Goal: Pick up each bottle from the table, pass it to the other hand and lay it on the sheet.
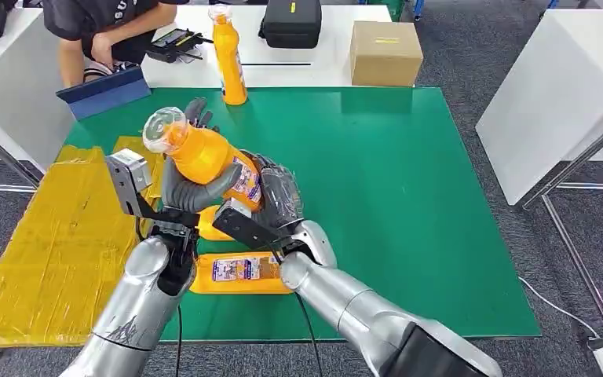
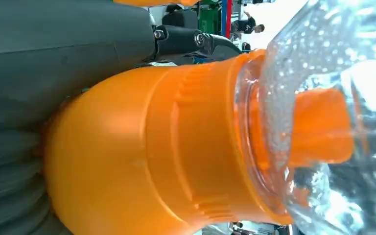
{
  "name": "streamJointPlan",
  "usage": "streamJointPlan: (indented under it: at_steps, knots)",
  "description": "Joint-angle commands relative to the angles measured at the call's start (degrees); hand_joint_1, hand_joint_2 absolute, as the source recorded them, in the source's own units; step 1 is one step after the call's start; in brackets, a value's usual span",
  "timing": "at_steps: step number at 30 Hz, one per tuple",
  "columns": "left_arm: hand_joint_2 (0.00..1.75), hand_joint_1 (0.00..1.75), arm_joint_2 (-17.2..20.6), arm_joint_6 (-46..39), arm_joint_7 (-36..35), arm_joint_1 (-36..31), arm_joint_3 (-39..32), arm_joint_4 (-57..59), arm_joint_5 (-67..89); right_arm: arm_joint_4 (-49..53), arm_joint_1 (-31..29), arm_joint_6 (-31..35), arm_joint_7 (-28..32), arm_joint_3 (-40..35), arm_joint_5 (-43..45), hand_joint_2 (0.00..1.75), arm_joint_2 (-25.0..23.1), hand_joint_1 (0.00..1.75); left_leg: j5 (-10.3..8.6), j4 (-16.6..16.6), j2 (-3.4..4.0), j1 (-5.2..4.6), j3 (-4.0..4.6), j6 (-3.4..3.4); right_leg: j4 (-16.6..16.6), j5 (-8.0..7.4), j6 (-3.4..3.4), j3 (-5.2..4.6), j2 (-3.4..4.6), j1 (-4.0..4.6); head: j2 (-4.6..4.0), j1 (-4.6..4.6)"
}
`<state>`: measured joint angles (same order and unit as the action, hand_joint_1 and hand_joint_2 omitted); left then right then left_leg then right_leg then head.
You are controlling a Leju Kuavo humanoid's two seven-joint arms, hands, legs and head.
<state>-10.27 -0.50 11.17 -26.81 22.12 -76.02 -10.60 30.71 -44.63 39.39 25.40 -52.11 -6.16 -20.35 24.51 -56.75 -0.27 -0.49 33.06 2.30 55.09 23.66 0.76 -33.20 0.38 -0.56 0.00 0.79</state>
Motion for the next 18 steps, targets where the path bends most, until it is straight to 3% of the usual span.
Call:
streamJointPlan:
  at_steps: [1,18]
  knots:
    - [1.75,0.0,0.47,0.49,-0.41,-5.09,2.22,5.03,0.77,1.4,-1.64,-0.18,0.32,-7.65,-0.18,1.75,0.35,1.75,0.09,-0.09,-0.08,0.06,-0.1,-0.18,0.06,0.11,-0.06,0.15,-0.13,0.05,0.0,0.0]
    - [1.75,0.0,0.09,0.53,-0.36,-4.64,1.74,5.6,1.55,1.39,-2.13,0.0,0.69,-8.65,1.12,1.75,0.35,1.75,0.08,-0.08,-0.09,0.05,-0.11,-0.18,0.06,0.1,-0.06,0.15,-0.13,0.05,0.0,0.0]
